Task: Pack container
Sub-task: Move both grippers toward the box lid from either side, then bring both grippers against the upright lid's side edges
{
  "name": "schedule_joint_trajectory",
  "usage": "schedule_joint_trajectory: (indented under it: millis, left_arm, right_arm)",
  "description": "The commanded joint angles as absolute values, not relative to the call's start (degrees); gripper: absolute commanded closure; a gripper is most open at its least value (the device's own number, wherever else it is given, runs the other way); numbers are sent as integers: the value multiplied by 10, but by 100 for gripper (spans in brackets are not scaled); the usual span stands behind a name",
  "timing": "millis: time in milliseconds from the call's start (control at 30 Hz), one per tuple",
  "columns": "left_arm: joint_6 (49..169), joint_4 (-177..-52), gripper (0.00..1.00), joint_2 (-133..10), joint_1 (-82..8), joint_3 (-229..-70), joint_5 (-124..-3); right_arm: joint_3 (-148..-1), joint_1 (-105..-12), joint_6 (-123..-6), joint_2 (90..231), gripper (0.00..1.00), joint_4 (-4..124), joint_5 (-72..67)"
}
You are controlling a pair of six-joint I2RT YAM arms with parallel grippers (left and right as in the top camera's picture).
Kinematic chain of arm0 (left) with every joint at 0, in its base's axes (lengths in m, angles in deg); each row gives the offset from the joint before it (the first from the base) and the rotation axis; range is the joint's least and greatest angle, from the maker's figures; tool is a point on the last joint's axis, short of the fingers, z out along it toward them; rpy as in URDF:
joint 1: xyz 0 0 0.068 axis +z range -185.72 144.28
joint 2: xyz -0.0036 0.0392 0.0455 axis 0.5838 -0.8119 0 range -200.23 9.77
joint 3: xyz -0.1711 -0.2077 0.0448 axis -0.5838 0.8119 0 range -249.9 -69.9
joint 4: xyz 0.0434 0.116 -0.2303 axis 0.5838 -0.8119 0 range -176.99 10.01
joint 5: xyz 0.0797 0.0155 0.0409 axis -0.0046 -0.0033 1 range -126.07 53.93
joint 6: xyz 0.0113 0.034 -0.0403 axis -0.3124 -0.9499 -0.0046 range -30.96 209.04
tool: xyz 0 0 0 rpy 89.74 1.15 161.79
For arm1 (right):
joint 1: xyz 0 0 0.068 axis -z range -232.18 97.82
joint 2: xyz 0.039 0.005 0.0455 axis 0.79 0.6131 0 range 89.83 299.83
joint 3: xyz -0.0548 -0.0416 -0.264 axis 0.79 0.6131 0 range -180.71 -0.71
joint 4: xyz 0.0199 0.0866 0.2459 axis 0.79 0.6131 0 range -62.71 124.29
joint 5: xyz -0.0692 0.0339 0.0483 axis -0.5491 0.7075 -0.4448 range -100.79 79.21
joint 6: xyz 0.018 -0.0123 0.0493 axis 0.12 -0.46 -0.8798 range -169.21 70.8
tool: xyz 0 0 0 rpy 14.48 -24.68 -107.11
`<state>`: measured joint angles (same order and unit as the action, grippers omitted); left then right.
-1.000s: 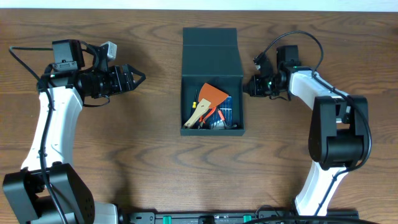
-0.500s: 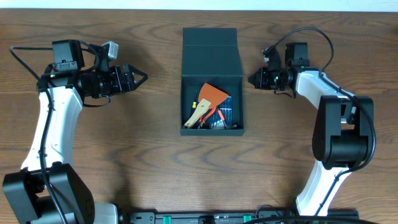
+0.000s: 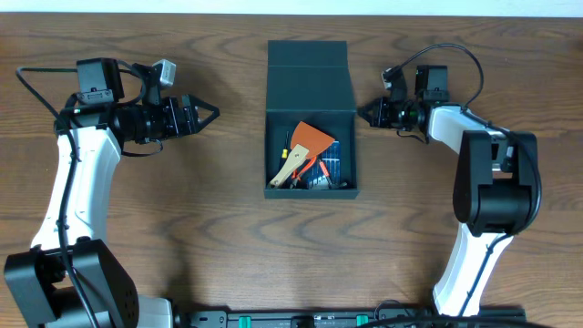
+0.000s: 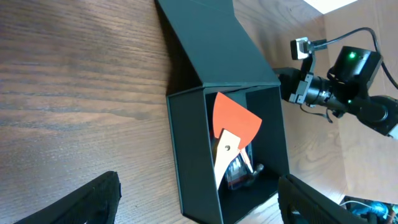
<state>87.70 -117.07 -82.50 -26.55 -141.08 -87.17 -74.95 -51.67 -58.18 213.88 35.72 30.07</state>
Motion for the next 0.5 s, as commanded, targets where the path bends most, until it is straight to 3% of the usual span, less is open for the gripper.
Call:
schedule_joint_trajectory:
  millis: [0,467]
  left_arm:
    - [869,-1172,21,-828,-263,-1416,-881]
    - [869,-1172,21,-828,-263,-1416,-881]
  right_arm:
    - [-749,-514,-595,2155,99,346,325]
    - [-749,-515,-595,2168,99,296,361]
